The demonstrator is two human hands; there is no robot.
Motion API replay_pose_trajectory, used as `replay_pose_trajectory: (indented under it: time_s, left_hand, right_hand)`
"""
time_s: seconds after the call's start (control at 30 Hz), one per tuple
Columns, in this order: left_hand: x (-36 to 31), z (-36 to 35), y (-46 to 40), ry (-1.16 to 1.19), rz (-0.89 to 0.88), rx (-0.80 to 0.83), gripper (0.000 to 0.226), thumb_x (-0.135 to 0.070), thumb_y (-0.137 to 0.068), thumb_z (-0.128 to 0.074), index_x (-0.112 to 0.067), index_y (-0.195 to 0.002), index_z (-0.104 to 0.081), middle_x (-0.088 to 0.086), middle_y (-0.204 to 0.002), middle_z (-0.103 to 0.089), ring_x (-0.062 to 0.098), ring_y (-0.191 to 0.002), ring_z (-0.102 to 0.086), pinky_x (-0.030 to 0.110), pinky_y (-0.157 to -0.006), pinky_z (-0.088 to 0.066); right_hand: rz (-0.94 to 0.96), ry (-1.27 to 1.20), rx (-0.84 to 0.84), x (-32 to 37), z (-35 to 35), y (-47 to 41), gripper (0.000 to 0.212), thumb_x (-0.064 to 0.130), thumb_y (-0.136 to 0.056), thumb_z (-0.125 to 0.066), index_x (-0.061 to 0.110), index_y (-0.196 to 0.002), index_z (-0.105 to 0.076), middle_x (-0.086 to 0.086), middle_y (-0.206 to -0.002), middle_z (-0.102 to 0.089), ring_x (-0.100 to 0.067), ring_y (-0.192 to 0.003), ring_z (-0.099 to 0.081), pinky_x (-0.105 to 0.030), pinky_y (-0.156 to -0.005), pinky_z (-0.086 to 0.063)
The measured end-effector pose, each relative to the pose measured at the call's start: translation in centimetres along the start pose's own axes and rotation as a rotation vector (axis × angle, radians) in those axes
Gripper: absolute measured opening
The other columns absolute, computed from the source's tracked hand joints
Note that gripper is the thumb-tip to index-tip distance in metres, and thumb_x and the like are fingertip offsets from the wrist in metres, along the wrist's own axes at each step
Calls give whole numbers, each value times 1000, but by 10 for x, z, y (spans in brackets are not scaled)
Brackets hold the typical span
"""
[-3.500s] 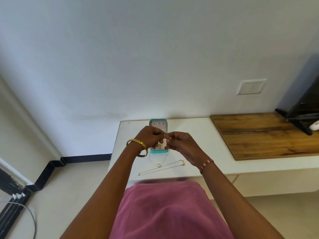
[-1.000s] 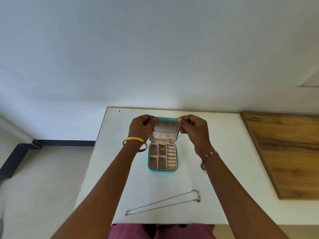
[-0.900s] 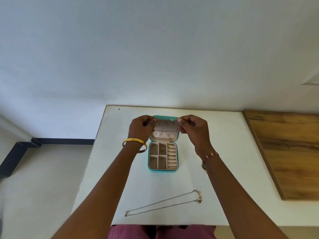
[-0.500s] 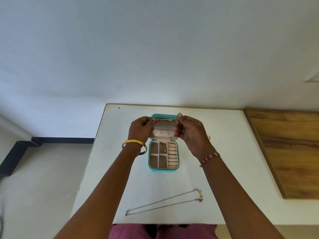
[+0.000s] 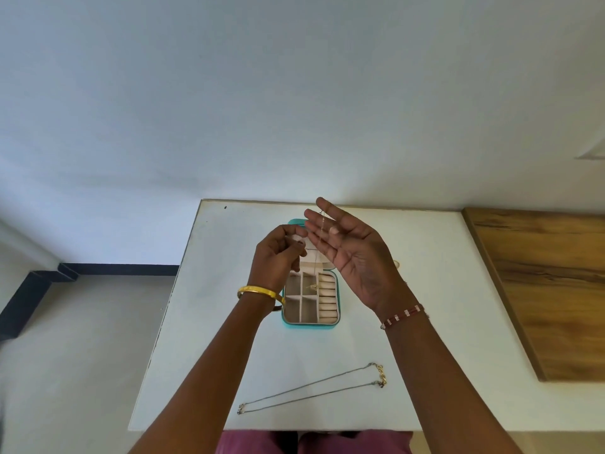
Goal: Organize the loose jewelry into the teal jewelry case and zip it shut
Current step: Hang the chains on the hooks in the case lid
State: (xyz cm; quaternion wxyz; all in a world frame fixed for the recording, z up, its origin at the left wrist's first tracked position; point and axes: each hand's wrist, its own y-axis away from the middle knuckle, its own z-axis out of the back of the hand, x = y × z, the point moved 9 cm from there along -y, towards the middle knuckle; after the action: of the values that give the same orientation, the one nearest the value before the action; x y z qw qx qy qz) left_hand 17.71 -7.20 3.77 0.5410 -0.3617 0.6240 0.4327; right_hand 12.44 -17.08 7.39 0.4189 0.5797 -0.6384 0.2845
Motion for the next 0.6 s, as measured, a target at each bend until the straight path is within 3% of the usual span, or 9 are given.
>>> replay_pose_trajectory:
  time_s: [0.17, 0.27, 0.33, 0.4, 0.53, 0.6]
  left_hand:
    - [-1, -4, 7, -89, -13, 53, 30, 2, -87, -46, -23, -88, -64, 2, -78, -63, 8, -65, -56, 12, -56, -46]
    - [-5, -9, 12, -183, -63, 87, 24, -4, -87, -50, -21, -92, -65, 0, -88, -64, 6, -69, -57, 5, -56, -44]
    - [-7, -14, 14, -250, -94, 111, 17, -11, -86, -54, -17, -95, -67, -2, -88, -64, 2, -64, -60, 3, -54, -43]
    - [-8, -17, 14, -324, -116, 127, 13, -18, -85, -58, -16, -91, -68, 0, -82, -66, -1, -60, -60, 4, -54, -44]
    - [-13, -13, 13, -297, -102, 94, 14, -14, -87, -54, -17, -78, -65, -4, -72, -62, 4, -59, -56, 12, -57, -45]
    - [-14, -8, 12, -223, -74, 85, 20, -13, -88, -52, -18, -73, -64, -4, -66, -61, 3, -56, -54, 13, -58, -46]
  right_hand:
    - [13, 348, -4, 9, -5, 7, 58, -10, -92, -34, 33, -130, -40, -1, -139, -46, -8, -130, -40, -26, -105, -38]
    - [10, 588, 14, 12, -10, 7, 60, -10, -92, -33, 29, -138, -32, 4, -142, -43, 1, -130, -35, -17, -103, -34]
    - [9, 707, 16, 12, -11, 6, 60, -9, -92, -32, 26, -140, -30, 3, -144, -40, -2, -132, -33, -16, -104, -33]
    - [25, 860, -8, 12, -8, 5, 59, -5, -93, -33, 31, -139, -30, 2, -142, -42, -9, -131, -38, -17, -100, -38]
    - [52, 1130, -75, 14, 5, 6, 57, 2, -94, -37, 36, -139, -31, -2, -132, -52, -10, -107, -52, -12, -81, -45]
    - [56, 1243, -98, 14, 11, 6, 55, 4, -92, -43, 34, -138, -34, -2, -125, -59, -16, -101, -58, -25, -93, -47]
